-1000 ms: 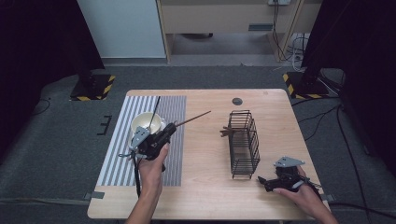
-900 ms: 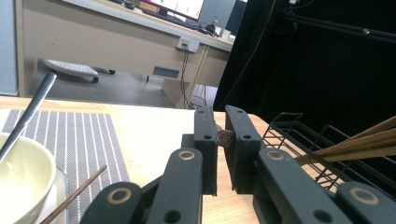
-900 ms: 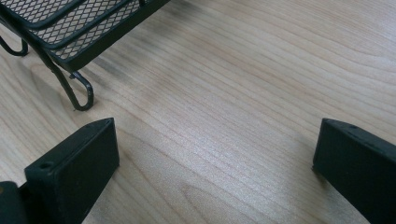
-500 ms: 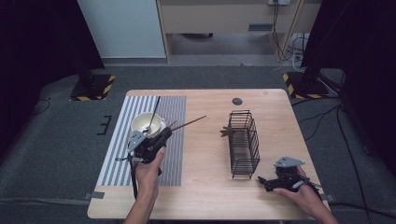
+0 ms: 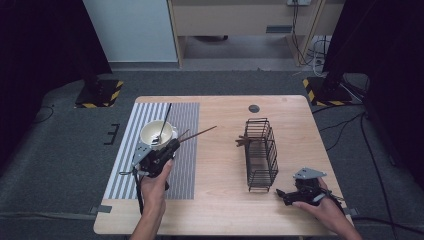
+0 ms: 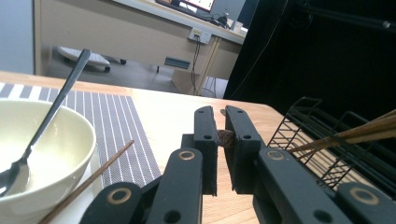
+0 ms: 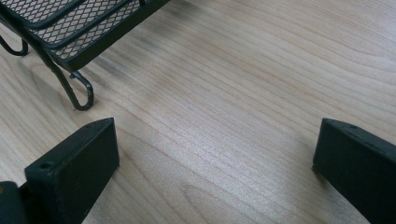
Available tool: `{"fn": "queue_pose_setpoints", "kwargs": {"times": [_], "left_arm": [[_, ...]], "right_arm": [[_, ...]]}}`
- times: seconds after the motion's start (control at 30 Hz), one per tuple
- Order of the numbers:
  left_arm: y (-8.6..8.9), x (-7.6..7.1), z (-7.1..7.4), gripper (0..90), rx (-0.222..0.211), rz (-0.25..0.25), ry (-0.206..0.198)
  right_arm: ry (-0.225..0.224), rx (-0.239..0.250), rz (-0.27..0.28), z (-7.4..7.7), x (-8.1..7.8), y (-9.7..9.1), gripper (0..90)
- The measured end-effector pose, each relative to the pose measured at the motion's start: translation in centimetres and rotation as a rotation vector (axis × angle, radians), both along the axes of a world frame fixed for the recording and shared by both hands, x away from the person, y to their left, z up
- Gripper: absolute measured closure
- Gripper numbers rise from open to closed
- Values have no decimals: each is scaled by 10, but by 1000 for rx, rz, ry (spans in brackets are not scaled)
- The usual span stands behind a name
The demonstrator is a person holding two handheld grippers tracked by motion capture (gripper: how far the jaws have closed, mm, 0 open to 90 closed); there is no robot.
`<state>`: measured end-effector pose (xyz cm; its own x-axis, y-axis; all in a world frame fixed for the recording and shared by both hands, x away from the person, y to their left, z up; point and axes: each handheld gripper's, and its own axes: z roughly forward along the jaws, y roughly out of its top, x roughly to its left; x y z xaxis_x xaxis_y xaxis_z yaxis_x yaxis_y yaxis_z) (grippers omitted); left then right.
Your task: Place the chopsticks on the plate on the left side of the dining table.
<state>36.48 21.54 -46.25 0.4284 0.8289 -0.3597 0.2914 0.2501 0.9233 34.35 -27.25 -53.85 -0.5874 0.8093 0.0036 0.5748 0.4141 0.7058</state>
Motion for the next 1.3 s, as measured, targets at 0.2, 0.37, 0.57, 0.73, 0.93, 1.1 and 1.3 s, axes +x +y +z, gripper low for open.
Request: {"fn": "queue_pose_setpoints", "kwargs": {"times": [0.2,0.37,0.57,0.73,0.93,1.1,1.3], "left_arm": [[10,-1,-4,832,-6,23,9],[14,-3,-4,832,-4,25,7],[17,-5,-3,832,-5,33,5],[19,-5,-4,832,3,31,6],[18,-6,-5,832,3,32,11],[18,-7,-6,832,5,31,11],[22,-8,-5,832,16,38,13]], "right_arm": [[0,0,0,0,0,0,2],[0,1,1,0,0,0,2],[0,0,0,0,0,0,2],[0,1,0,0,0,0,2],[0,1,0,0,0,0,2],[0,0,0,0,0,0,2],[0,1,0,0,0,0,2]]}}
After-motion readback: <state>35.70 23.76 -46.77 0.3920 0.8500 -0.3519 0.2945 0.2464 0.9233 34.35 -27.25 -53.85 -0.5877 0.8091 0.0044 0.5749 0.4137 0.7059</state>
